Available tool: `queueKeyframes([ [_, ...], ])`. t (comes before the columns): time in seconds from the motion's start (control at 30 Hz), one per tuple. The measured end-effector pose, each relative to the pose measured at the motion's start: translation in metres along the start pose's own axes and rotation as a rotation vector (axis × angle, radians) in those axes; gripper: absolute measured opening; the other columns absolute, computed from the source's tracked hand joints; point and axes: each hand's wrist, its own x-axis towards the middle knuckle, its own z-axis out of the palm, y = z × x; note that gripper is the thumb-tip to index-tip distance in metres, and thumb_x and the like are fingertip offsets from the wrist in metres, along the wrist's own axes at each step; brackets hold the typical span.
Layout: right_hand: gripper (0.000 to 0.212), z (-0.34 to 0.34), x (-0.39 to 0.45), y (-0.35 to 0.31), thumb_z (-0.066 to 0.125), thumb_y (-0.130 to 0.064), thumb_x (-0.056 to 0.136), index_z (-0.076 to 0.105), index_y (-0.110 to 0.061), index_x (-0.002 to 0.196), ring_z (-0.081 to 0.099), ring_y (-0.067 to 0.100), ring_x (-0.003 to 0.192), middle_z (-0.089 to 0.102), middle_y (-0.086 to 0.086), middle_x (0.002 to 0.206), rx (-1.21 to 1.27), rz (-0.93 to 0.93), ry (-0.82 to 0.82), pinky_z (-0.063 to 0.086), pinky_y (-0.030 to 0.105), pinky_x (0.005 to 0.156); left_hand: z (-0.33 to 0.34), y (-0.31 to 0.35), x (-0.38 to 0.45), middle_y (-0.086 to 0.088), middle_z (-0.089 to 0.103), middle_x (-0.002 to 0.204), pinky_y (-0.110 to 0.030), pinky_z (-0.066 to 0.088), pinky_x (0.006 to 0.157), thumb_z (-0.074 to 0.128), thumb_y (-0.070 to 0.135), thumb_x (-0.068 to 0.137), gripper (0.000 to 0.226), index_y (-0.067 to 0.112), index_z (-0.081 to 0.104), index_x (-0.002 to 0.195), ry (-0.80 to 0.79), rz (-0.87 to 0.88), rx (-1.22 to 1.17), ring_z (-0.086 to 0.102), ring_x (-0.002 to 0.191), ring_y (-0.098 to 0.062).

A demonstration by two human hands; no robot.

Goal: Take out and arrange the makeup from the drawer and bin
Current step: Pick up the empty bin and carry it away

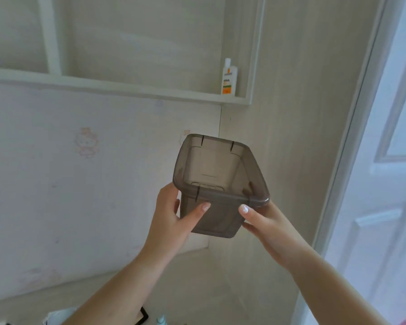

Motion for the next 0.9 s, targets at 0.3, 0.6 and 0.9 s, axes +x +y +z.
queueKeyframes([
  [0.3,0.056,-0.007,0.022,-0.062,0.070,-0.043,0.069,0.056,-0.026,0.120,0.058,0.014,0.117,0.065,-0.004,0.119,-0.031,-0.302,0.108,0.043,0.049,0.104,-0.002,0.082,0.026,0.011,0.054,0.127,-0.044,0.042,0.105,0.068,0.049,0.071,0.049,0.041,0.056,0.118,0.048,0.208,-0.050,0.043,0.130,-0.015],
  [0.6,0.054,0.003,0.064,-0.128,0.071,-0.038,0.076,0.052,-0.023,0.124,0.060,0.017,0.115,0.065,-0.002,0.120,0.021,-0.454,0.092,0.046,0.047,0.100,-0.024,0.148,0.069,0.019,0.061,0.119,-0.028,0.046,0.098,0.067,0.025,0.081,0.041,0.037,0.055,0.117,0.069,0.393,-0.018,0.053,0.118,0.001],
  [0.9,0.053,0.046,0.137,-0.155,0.067,-0.026,0.076,0.050,-0.023,0.126,0.061,0.012,0.113,0.065,-0.005,0.119,0.083,-0.492,0.033,0.048,0.040,0.099,-0.068,0.152,0.129,0.010,0.053,0.136,-0.034,0.042,0.106,0.067,0.019,0.079,0.063,0.022,0.042,0.138,0.156,0.457,0.010,0.048,0.127,-0.003],
])
